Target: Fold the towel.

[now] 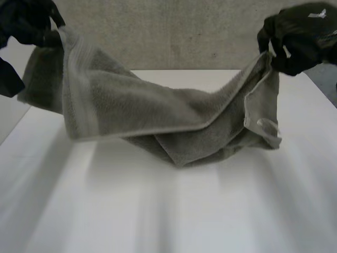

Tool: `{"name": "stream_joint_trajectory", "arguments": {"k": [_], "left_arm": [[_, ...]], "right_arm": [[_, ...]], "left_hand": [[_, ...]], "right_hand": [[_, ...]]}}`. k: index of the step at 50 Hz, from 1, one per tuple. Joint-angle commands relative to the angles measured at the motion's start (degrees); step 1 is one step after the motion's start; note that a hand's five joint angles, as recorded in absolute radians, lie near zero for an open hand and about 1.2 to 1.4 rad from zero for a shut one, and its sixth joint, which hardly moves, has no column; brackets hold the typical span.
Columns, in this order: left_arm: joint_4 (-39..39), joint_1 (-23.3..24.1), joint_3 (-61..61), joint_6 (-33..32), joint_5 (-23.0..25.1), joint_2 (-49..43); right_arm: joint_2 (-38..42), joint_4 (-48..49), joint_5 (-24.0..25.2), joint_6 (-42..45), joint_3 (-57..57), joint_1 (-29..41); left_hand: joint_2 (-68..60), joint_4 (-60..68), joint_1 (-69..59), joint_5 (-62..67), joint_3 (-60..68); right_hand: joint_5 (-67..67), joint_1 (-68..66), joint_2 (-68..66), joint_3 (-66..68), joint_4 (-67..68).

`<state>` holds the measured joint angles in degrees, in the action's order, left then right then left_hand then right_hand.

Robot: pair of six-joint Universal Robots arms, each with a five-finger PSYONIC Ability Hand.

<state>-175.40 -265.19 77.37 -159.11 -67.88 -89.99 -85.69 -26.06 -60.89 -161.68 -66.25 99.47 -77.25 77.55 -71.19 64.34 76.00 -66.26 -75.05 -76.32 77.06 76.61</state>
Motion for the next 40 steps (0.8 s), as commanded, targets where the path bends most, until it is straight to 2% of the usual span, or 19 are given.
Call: {"name": "stream_joint_trajectory", "arguments": {"k": [1, 2, 3, 4, 6, 7, 9, 10, 11, 12, 14, 16, 21, 26, 28, 31, 33, 36, 40], "left_arm": [[1.3, 0.4, -1.1, -0.9, -0.5, -11.2], [1.3, 0.8, -2.0, -1.4, -0.8, -14.5], [1.1, 1.2, -3.7, -2.0, -0.9, -18.3], [1.1, 1.2, -3.7, -2.0, -0.9, -18.3], [1.2, 2.5, -10.4, -3.7, -1.7, -25.0], [1.2, 2.5, -10.4, -3.7, -1.7, -25.1], [1.3, 3.2, -15.2, -4.5, -3.2, -28.2], [1.3, 3.8, -20.5, -4.8, -5.4, -30.6], [1.2, 4.2, -25.8, -4.8, -7.7, -32.4], [1.2, 4.2, -25.9, -4.8, -7.7, -32.4], [0.8, 4.2, -34.8, -3.9, -11.0, -33.8], [0.6, 4.3, -38.1, -3.1, -12.1, -33.8], [-0.7, 4.0, -41.6, 1.7, -12.4, -32.5], [-0.8, 3.4, -38.3, 5.0, -11.8, -30.1], [-0.9, 3.3, -35.5, 5.0, -11.7, -29.5], [-1.0, 2.2, -28.9, 4.6, -10.1, -28.6], [-1.3, 0.1, -21.1, 3.6, -6.4, -28.5], [-2.8, -1.5, -13.3, 1.5, -3.3, -29.2], [-5.2, -3.0, -6.0, -2.1, -2.2, -30.3]], "right_arm": [[14.5, -5.6, -7.8, 14.4, 8.4, 6.7], [14.5, -5.6, -7.8, 14.4, 8.4, 6.7], [17.4, -5.1, -11.1, 14.4, 11.6, 9.0], [17.4, -5.1, -11.2, 14.4, 11.6, 9.0], [22.6, -1.6, -16.4, 13.4, 19.6, 12.8], [22.6, -1.5, -16.5, 13.4, 19.7, 12.9], [26.3, 7.5, -18.6, 12.2, 27.6, 14.6], [26.4, 7.6, -18.6, 12.2, 27.7, 14.6], [27.3, 12.6, -19.0, 11.0, 30.7, 15.1], [27.3, 12.7, -19.0, 11.0, 30.7, 15.1], [27.1, 22.5, -19.7, 8.7, 34.9, 15.5], [26.5, 25.2, -19.8, 7.5, 36.4, 15.6], [23.4, 22.7, -19.3, 5.9, 35.8, 15.7], [20.7, 15.7, -16.2, 6.9, 28.1, 15.1], [18.8, 11.9, -11.8, 9.3, 21.2, 14.7], [18.2, 10.6, -9.2, 11.2, 17.0, 14.4], [17.4, 9.4, -4.5, 17.0, 8.6, 14.0], [16.9, 9.1, -2.5, 23.6, 0.5, 12.4], [16.3, 9.1, -1.2, 30.1, -7.0, 10.1]], "left_hand": [[-2.8, 2.5, -8.8, 5.7, 4.0], [-2.8, 2.5, -8.8, 5.7, 4.0], [-2.8, 2.5, -8.8, 5.7, 4.0], [-2.8, 2.5, -8.8, 5.7, 4.0], [-2.8, 2.5, -8.8, 5.7, 4.0], [-2.8, 2.5, -8.8, 5.7, 4.0], [-2.8, 2.5, -8.8, 5.7, 4.0], [-2.8, 2.5, -8.8, 5.7, 4.0], [-2.8, 2.5, -8.8, 5.7, 4.0], [-2.8, 2.5, -8.8, 5.7, 4.0], [-2.8, 2.5, -8.8, 5.7, 4.0], [-2.8, 2.5, -8.8, 5.7, 4.0], [-2.8, 2.5, -8.8, 5.7, 4.0], [-2.8, 2.5, -8.8, 5.7, 4.0], [-2.8, 2.5, -8.8, 5.7, 4.0], [-2.8, 2.5, -8.8, 5.7, 4.0], [-2.8, 2.5, -8.8, 5.7, 4.0], [-2.8, 2.5, -8.8, 5.7, 4.0], [-2.8, 2.5, -8.8, 5.7, 4.0]], "right_hand": [[-3.7, -5.0, -3.7, 2.9, 3.4], [-3.7, -5.0, -3.7, 2.9, 3.4], [-3.7, -5.0, -3.7, 2.9, 3.4], [-3.7, -5.0, -3.7, 2.9, 3.4], [-3.7, -5.0, -3.7, 2.9, 3.4], [-3.7, -5.0, -3.7, 2.9, 3.4], [-3.7, -5.0, -3.7, 2.9, 3.4], [-3.7, -5.0, -3.7, 2.9, 3.4], [-3.7, -5.0, -3.7, 2.9, 3.4], [-3.7, -5.0, -3.7, 2.9, 3.4], [-3.7, -5.0, -3.7, 2.9, 3.4], [-3.7, -5.0, -3.7, 2.9, 3.4], [-3.7, -5.0, -3.7, 2.9, 3.4], [-3.7, -5.0, -3.7, 2.9, 3.4], [-3.7, -5.0, -3.7, 2.9, 3.4], [-3.7, -5.0, -3.7, 2.9, 3.4], [-3.7, -5.0, -3.7, 2.9, 3.4], [-3.7, -5.0, -3.7, 2.9, 3.4], [-3.7, -5.0, -3.7, 2.9, 3.4]]}}
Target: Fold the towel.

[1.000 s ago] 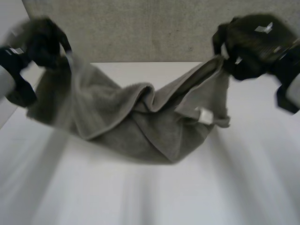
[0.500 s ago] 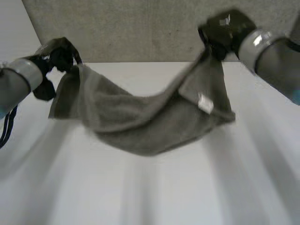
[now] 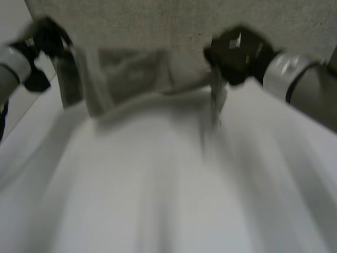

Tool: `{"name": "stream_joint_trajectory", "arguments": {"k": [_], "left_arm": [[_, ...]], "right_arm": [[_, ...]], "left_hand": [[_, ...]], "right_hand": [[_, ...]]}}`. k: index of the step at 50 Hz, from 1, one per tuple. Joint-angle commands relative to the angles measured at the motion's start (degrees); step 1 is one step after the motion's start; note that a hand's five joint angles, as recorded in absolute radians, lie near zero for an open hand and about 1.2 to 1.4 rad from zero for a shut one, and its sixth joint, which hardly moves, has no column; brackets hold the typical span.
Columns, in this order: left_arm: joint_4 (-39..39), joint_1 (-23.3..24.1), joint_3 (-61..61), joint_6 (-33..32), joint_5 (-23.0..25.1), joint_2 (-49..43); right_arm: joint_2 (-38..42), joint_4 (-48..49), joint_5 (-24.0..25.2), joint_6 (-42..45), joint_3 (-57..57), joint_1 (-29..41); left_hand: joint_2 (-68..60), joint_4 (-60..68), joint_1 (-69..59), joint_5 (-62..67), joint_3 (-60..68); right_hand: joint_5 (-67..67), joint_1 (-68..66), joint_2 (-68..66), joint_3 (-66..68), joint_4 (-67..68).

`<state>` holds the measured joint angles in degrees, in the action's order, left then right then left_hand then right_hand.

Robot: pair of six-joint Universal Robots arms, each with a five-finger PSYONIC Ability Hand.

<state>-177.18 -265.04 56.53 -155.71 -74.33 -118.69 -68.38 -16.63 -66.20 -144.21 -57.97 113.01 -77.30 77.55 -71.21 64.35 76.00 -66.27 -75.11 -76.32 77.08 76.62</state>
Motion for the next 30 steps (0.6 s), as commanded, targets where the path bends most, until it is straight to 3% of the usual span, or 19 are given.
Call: {"name": "stream_joint_trajectory", "arguments": {"k": [1, 9, 18, 20, 26, 27, 30], "left_arm": [[-4.7, -3.8, 18.0, -7.8, 4.4, -2.3], [-7.6, -6.7, 26.1, -15.4, 4.6, -3.2], [-8.4, -7.9, 25.8, -15.4, 4.4, -2.6], [-9.8, -7.9, 25.9, -15.8, 4.2, -3.1], [-10.6, -7.8, 26.4, -16.0, 3.8, -3.4], [-10.6, -7.7, 26.4, -16.0, 3.7, -3.4], [-10.3, -7.5, 26.7, -16.0, 3.8, -2.3]], "right_arm": [[-1.2, -0.1, 4.1, 15.2, -18.4, -4.3], [-1.3, 1.2, 3.9, 18.0, -26.6, -4.6], [-3.4, 9.0, 3.6, 14.1, -31.1, -4.7], [-3.4, 11.4, 3.4, 11.8, -32.6, -4.7], [-3.1, 16.7, 2.9, 7.8, -35.0, -4.4], [-2.8, 18.8, 2.7, 6.4, -36.1, -4.2], [-2.6, 22.7, 0.9, 4.2, -37.9, -4.0]], "left_hand": [[-2.7, 2.4, -8.8, 5.7, 4.0], [-2.7, 2.4, -8.8, 5.7, 4.0], [-2.7, 2.4, -8.8, 5.7, 4.0], [33.6, -33.8, 27.5, -30.6, -32.3], [53.3, -53.5, 47.2, -50.3, -52.0], [61.1, -61.4, 55.0, -58.2, -59.8], [64.2, -64.5, 58.1, -61.3, -62.9]], "right_hand": [[-3.7, -4.9, -3.7, 2.9, 3.4], [-3.7, -4.9, -3.7, 2.9, 3.4], [-3.7, -4.9, -3.7, 2.9, 3.4], [-3.7, -4.9, -3.7, 2.9, 3.4], [-3.7, -4.9, -3.7, 2.9, 3.4], [-3.7, -4.9, -3.7, 2.9, 3.4], [-1.0, -2.1, -0.9, 0.2, 0.6]]}}
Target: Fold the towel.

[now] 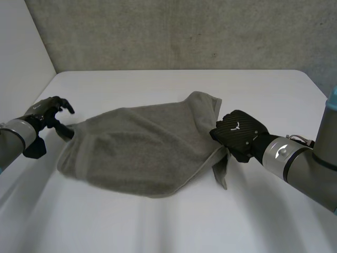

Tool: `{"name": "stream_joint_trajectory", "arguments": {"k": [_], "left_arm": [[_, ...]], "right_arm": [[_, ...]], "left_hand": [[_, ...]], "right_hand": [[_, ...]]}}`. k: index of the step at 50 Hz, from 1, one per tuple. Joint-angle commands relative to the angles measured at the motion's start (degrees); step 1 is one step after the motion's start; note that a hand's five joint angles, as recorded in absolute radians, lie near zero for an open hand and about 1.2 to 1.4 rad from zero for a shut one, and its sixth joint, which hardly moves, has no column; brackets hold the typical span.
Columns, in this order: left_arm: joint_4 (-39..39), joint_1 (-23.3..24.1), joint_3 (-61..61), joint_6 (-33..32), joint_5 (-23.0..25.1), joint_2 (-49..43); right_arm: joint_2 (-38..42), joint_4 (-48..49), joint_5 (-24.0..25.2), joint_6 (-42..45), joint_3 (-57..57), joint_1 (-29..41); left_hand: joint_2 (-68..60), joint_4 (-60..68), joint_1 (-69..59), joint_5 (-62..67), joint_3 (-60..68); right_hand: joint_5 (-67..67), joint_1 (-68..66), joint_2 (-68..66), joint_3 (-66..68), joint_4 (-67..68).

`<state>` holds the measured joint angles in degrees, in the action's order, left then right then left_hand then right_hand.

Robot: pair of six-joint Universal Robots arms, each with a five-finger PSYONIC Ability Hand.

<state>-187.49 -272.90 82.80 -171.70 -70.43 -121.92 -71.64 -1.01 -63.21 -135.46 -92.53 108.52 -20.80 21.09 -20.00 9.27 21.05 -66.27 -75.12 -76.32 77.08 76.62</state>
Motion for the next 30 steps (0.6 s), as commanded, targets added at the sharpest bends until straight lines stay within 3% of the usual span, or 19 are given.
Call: {"name": "stream_joint_trajectory", "arguments": {"k": [1, 2, 3, 6, 15, 17, 20, 22, 30], "left_arm": [[0.0, 0.4, 0.4, 0.0, -0.1, 0.9], [0.1, 0.4, 1.0, 0.0, 0.1, 1.5], [0.1, 0.2, 1.8, 0.1, 0.6, 3.0], [0.0, 0.2, 4.8, -0.1, 0.6, 7.3], [0.2, 0.6, 16.3, -1.8, 3.3, 19.1], [0.1, 0.2, 21.9, -5.9, 6.5, 23.9], [0.1, 0.0, 24.7, -8.7, 8.0, 26.1], [0.1, -0.3, 29.5, -14.2, 9.4, 29.4], [0.6, -0.8, 36.3, -23.4, 9.7, 30.0]], "right_arm": [[0.5, 8.3, -3.4, -4.8, -4.1, 0.6], [0.5, 8.3, -3.4, -4.8, -4.1, 0.6], [0.5, 9.0, -4.6, -4.8, -4.9, 0.6], [0.4, 9.5, -6.7, -4.8, -5.6, 0.6], [-1.0, 9.1, -9.7, -4.6, -6.2, 0.6], [-3.4, 9.1, -9.4, -4.7, -8.1, -0.1], [-5.2, 9.8, -9.2, -4.7, -10.6, -0.2], [-5.6, 10.0, -9.2, -4.8, -11.5, -0.3], [-6.2, 12.0, -9.3, -5.1, -15.0, -0.3]], "left_hand": [[7.7, -8.0, 6.9, -6.2, -8.0], [8.1, -8.4, 7.3, -6.5, -8.3], [7.7, -8.0, 6.9, -6.2, -8.0], [6.6, -6.8, 5.8, -5.0, -6.8], [4.2, -4.5, 3.4, -2.7, -4.4], [4.0, -4.3, 3.2, -2.5, -4.3], [4.0, -4.3, 3.2, -2.5, -4.3], [3.9, -4.2, 3.1, -2.3, -4.1], [-3.7, 3.4, -4.5, 5.2, 3.5]], "right_hand": [[21.2, 20.1, 21.3, -22.0, -21.6], [21.4, 20.3, 21.5, -22.3, -21.8], [40.1, 38.9, 40.1, -40.9, -40.4], [51.0, 49.9, 51.1, -51.8, -51.4], [52.4, 51.2, 52.4, -53.2, -52.7], [52.2, 51.1, 52.3, -53.0, -52.6], [52.2, 51.1, 52.3, -53.0, -52.6], [52.2, 51.1, 52.3, -53.0, -52.6], [52.2, 51.1, 52.3, -53.0, -52.6]]}}
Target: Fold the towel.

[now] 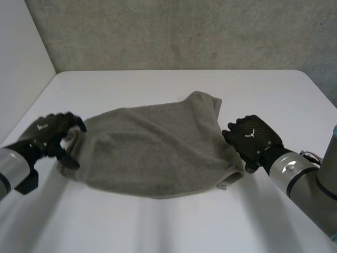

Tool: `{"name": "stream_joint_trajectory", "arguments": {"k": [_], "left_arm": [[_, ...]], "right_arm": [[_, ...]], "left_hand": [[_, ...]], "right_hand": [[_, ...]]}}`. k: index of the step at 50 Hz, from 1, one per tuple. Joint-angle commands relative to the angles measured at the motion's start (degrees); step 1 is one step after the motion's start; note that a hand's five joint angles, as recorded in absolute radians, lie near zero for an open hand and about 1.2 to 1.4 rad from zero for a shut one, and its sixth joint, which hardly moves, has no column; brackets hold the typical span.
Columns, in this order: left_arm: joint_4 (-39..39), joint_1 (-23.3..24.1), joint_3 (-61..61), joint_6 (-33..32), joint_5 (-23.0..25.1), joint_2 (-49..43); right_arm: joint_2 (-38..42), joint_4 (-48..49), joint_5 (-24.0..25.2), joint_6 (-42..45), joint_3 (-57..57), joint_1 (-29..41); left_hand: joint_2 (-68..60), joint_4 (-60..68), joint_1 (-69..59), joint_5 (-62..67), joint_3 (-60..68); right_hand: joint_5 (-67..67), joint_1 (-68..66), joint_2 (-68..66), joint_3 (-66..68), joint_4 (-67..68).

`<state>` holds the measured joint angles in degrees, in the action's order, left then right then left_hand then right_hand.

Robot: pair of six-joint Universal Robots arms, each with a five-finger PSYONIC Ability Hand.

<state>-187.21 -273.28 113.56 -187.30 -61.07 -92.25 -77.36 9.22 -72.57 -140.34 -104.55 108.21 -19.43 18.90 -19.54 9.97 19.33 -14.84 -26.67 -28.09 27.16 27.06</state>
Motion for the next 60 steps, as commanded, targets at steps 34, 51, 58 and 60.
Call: {"name": "stream_joint_trajectory", "arguments": {"k": [34, 51, 58, 60], "left_arm": [[-1.2, 1.7, -7.5, -9.0, -6.1, -22.0], [-3.1, 3.7, -10.5, -7.6, -6.3, -24.3], [-3.2, 4.6, -12.0, -4.8, -6.3, -23.6], [-3.1, 5.0, -12.8, -4.0, -6.5, -23.4]], "right_arm": [[0.1, 5.4, 0.5, 0.2, -6.8, 0.4], [0.6, 6.2, 0.1, 0.2, -7.6, 1.0], [0.7, 6.9, 0.0, 0.1, -7.8, 0.9], [1.1, 7.4, 0.0, -0.2, -7.5, 0.7]], "left_hand": [[-4.9, 5.4, -4.8, 4.4, 5.0], [-39.2, 39.7, -39.1, 38.7, 39.3], [-44.8, 45.3, -44.7, 44.2, 44.9], [-44.9, 45.5, -44.8, 44.4, 45.0]], "right_hand": [[0.8, 2.6, 4.0, -3.1, -3.0], [-0.2, 1.6, 3.0, -2.1, -2.0], [-0.2, 1.6, 3.0, -2.1, -2.0], [0.1, 1.9, 3.4, -2.4, -2.3]]}}
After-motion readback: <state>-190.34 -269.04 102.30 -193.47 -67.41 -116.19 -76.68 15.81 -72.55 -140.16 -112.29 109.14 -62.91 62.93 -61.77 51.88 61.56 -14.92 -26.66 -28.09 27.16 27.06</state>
